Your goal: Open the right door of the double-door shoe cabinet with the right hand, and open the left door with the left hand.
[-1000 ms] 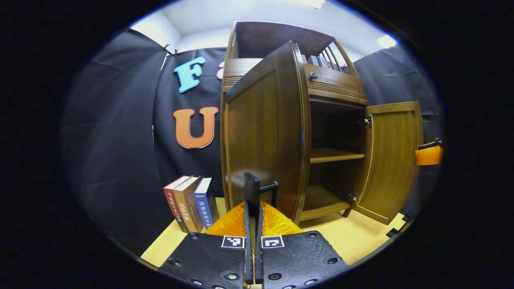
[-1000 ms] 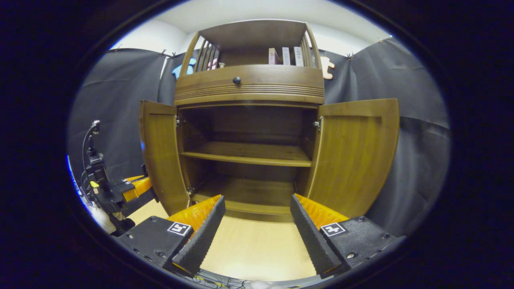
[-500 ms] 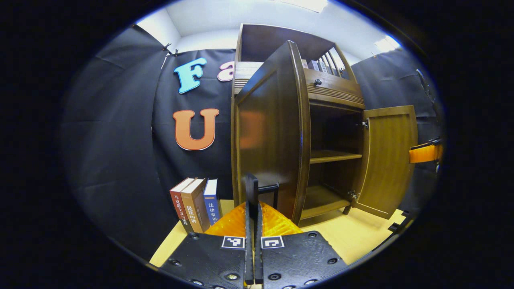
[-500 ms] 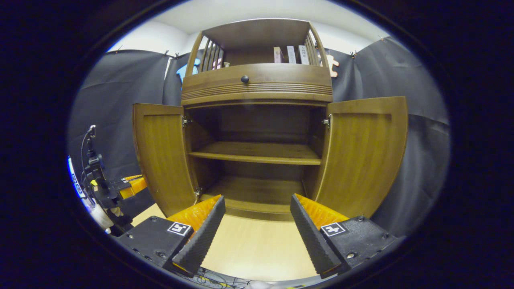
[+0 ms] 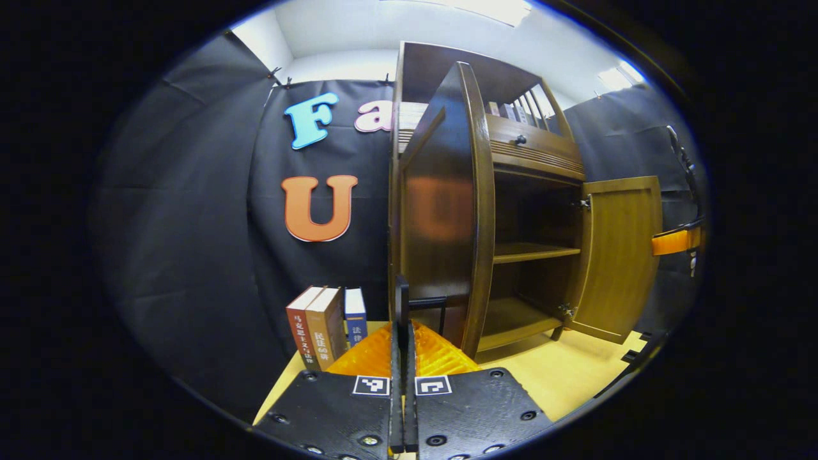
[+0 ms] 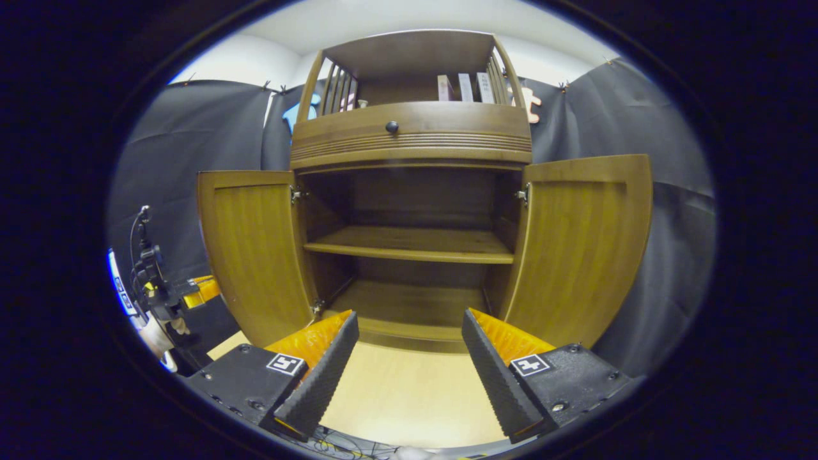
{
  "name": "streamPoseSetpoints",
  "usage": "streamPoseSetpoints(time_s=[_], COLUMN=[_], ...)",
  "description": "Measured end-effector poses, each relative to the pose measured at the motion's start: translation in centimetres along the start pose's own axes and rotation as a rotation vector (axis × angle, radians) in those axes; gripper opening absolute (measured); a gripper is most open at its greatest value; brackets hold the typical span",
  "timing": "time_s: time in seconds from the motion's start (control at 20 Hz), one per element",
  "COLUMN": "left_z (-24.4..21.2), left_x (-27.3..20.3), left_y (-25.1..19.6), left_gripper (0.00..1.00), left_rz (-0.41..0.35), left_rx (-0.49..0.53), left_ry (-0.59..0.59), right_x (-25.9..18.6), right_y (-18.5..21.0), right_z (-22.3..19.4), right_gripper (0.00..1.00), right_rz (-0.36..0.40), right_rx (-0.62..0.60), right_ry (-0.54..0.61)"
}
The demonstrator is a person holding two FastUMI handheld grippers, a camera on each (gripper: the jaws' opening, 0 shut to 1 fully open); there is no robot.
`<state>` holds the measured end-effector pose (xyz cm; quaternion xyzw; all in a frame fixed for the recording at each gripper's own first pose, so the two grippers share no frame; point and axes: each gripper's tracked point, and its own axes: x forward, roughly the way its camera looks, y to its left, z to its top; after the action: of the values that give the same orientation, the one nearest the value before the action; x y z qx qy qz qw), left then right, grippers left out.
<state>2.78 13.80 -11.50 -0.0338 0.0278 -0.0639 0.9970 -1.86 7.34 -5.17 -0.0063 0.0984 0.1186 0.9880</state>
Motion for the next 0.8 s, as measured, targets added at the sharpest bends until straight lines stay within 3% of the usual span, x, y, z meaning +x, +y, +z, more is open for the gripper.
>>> streamPoseSetpoints(time_s=[0.45,0.5,0.55,0.65,0.7,0.8], left_z=[-0.3,-0.4,-0.6,0.2,0.5,1.5], left_x=[-0.3,-0.5,-0.9,-1.8,-2.9,-3.8], left_y=[2.3,2.2,2.2,1.8,2.2,2.8], left_gripper=[0.01,0.11,0.01,0.03,0.08,0.31], left_rz=[-0.013,-0.011,-0.007,0.003,0.027,0.102], left_rx=[0.011,0.006,0.001,-0.009,-0.012,-0.002], left_ry=[0.029,0.041,0.052,0.053,0.055,0.049], right_x=[0.3,0.3,0.3,0.2,0.2,0.2], right_y=[-1.3,-1.6,-1.9,-2.2,-2.4,-2.5], right_z=[0.4,0.5,0.7,1.1,1.2,1.5], right_gripper=[1.00,1.00,1.00,1.00,1.00,1.00], right_rz=[-0.017,-0.024,-0.028,-0.028,-0.031,-0.032], right_rx=[0.006,0.006,0.006,0.010,0.011,0.014], right_ry=[-0.003,-0.008,-0.011,-0.023,-0.027,-0.039])
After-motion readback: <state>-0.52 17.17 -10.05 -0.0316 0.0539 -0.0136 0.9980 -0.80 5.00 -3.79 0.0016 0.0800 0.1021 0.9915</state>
